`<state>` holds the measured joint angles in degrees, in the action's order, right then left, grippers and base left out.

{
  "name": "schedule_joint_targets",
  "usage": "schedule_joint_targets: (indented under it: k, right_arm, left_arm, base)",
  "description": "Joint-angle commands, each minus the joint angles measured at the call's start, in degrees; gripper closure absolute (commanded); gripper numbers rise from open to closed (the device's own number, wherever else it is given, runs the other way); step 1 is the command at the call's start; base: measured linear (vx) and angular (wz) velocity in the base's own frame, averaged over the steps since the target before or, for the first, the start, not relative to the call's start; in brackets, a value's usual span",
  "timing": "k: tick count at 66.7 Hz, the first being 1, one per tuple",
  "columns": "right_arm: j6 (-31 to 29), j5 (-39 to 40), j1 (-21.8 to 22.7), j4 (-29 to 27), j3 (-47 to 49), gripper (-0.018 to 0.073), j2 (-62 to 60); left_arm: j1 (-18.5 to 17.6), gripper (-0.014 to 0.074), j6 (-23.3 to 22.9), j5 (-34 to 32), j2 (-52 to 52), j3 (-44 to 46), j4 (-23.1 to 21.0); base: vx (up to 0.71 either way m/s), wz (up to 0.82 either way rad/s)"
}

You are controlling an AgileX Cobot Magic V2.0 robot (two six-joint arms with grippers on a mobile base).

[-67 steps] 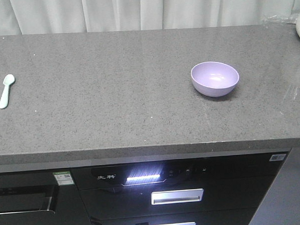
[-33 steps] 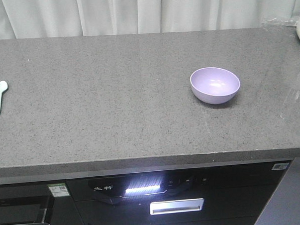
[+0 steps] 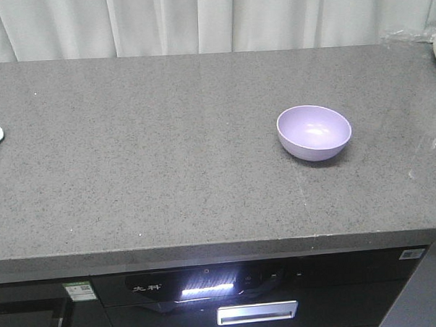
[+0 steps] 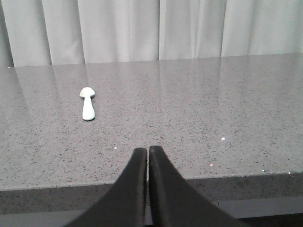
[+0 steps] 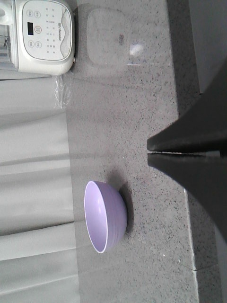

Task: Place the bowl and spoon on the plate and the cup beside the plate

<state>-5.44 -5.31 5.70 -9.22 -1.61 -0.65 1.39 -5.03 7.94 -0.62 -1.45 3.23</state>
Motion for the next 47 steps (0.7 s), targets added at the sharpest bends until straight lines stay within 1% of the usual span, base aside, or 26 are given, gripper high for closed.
schedule_joint_targets:
  k: [1, 47]
  right_arm:
    - [-0.46, 4.01, 0.4, 0.01, -0.27, 0.0566, -0.62]
    - [-0.46, 4.01, 0.4, 0.01, -0.27, 0.0566, -0.62]
  left_arm:
    - [-0.04, 0.0603, -0.66, -4.22, -0.23, 0.43, -0.04]
    - [-0.04, 0.0603, -0.66, -4.22, -0.23, 0.43, -0.04]
  base:
    - [0.05, 0.0]
    - [0.05, 0.0]
